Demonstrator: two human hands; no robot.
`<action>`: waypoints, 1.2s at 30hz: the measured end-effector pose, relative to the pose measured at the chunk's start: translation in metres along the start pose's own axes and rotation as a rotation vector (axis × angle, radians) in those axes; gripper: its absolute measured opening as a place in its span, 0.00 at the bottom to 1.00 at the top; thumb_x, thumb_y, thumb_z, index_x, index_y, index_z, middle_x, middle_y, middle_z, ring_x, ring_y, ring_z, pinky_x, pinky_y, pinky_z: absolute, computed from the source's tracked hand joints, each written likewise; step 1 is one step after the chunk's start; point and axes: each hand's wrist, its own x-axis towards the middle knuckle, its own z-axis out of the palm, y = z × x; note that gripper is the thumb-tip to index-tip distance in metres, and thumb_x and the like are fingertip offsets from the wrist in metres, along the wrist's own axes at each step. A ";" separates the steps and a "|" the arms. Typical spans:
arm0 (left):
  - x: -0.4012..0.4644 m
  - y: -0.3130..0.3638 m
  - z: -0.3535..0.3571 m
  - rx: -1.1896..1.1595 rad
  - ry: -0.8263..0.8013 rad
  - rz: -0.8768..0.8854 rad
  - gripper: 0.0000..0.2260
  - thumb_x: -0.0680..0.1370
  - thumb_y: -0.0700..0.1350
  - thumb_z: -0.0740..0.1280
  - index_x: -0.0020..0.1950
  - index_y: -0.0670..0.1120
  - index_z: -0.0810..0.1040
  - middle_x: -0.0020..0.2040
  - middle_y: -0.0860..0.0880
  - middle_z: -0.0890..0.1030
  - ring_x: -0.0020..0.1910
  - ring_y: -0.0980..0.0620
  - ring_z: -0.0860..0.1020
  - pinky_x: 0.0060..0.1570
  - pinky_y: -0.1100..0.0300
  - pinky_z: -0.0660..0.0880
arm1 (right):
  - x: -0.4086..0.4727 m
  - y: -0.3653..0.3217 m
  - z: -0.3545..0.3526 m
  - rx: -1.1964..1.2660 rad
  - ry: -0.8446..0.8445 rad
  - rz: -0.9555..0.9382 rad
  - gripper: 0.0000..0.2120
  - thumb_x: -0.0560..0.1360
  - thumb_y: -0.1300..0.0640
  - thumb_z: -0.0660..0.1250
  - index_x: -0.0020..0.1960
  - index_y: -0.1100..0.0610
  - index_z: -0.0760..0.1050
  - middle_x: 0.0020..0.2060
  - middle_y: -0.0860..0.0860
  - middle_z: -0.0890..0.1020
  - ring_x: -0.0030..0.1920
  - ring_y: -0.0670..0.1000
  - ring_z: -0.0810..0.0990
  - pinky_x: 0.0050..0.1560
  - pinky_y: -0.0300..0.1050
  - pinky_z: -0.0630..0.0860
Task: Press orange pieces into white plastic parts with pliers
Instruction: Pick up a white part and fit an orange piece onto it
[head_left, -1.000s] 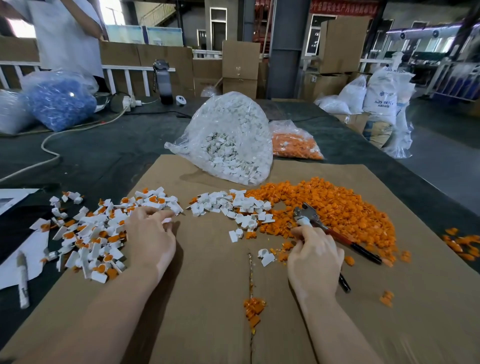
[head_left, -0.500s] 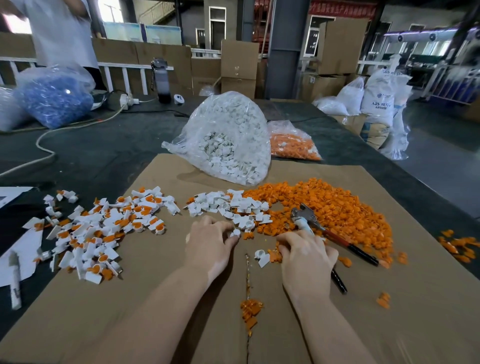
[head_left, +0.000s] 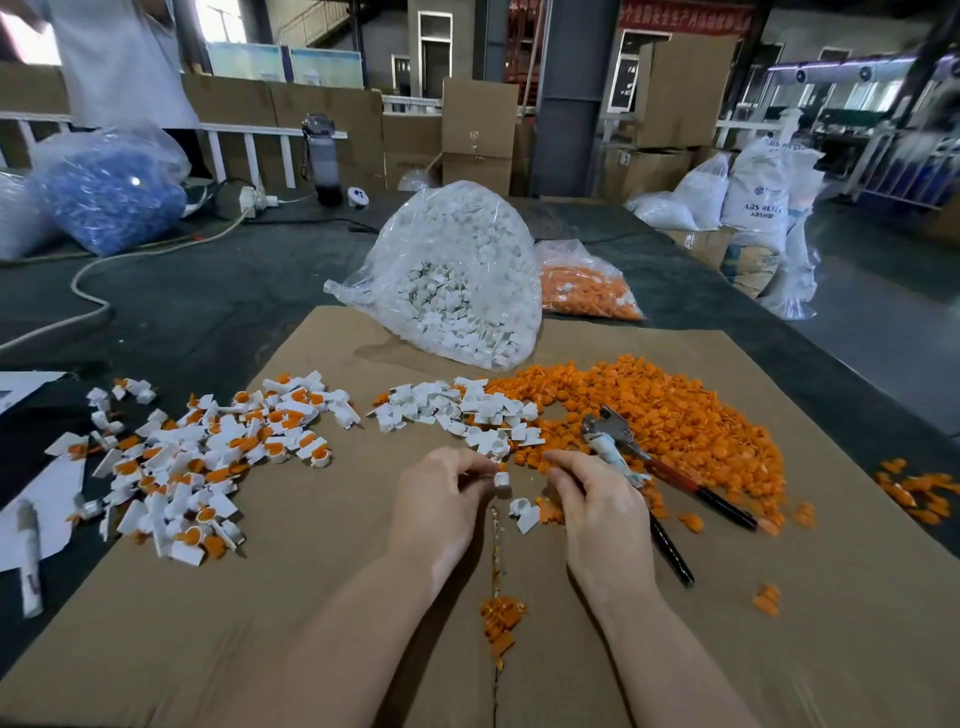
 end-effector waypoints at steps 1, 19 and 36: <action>-0.001 -0.001 0.000 0.003 0.000 0.011 0.05 0.75 0.45 0.69 0.50 0.50 0.83 0.44 0.58 0.77 0.44 0.61 0.73 0.39 0.77 0.65 | 0.000 0.000 -0.001 0.028 -0.007 0.013 0.11 0.78 0.62 0.63 0.57 0.55 0.79 0.49 0.47 0.82 0.52 0.46 0.77 0.56 0.42 0.73; 0.001 0.000 0.008 0.089 -0.074 0.153 0.08 0.75 0.50 0.69 0.53 0.52 0.82 0.42 0.58 0.71 0.40 0.61 0.70 0.39 0.77 0.64 | 0.001 0.005 0.001 0.148 0.046 0.079 0.05 0.76 0.61 0.65 0.45 0.53 0.78 0.36 0.45 0.81 0.39 0.45 0.79 0.43 0.48 0.77; -0.003 -0.003 0.003 -0.077 -0.011 0.050 0.11 0.73 0.43 0.72 0.54 0.48 0.81 0.46 0.55 0.76 0.41 0.64 0.73 0.41 0.82 0.65 | 0.001 0.006 0.002 0.175 0.037 0.069 0.07 0.75 0.59 0.66 0.43 0.47 0.75 0.36 0.43 0.80 0.40 0.44 0.80 0.44 0.47 0.78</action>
